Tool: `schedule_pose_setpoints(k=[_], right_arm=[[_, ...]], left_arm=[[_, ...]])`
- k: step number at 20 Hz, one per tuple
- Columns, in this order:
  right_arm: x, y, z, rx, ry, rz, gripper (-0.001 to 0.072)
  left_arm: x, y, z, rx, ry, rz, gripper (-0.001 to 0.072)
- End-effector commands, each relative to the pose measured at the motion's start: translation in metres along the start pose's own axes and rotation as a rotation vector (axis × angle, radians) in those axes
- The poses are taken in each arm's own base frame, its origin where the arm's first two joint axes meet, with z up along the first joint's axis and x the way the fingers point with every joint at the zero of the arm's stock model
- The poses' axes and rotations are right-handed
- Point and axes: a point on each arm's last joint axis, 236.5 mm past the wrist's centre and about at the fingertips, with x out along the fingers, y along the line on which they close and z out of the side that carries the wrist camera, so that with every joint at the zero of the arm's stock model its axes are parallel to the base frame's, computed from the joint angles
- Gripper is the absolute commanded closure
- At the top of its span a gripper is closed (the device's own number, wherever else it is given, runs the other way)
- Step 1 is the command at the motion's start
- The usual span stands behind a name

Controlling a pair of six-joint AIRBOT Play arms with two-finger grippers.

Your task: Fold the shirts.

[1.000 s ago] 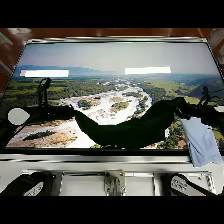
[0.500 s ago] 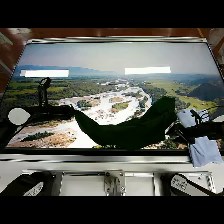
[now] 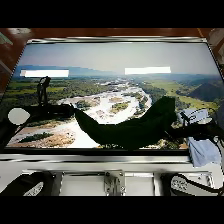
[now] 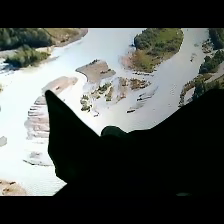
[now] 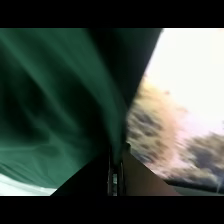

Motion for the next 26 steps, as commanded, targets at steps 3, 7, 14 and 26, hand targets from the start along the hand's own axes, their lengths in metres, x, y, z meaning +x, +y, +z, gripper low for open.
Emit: schedule_pose_setpoints(k=[3,7,14,26], right_arm=[[-0.042,0.056,-0.017,-0.176,0.089,0.083,0.065],[-0.172,0.158,-0.013,-0.457,-0.236,0.119,0.065],[-0.441,0.328,-0.14,-0.962,-1.234,0.001,0.0649],[-0.43,0.294,-0.174,-0.75,-1.109,-0.071,0.065]], left_arm=[[-0.036,-0.003,0.049,0.151,-0.131,0.071,0.0675],[-0.139,-0.052,0.147,0.296,-0.447,0.089,0.0675],[-0.449,-0.176,0.202,0.442,-1.143,-0.05,0.0674],[-0.47,-0.123,0.137,0.456,-1.006,0.211,0.0674]])
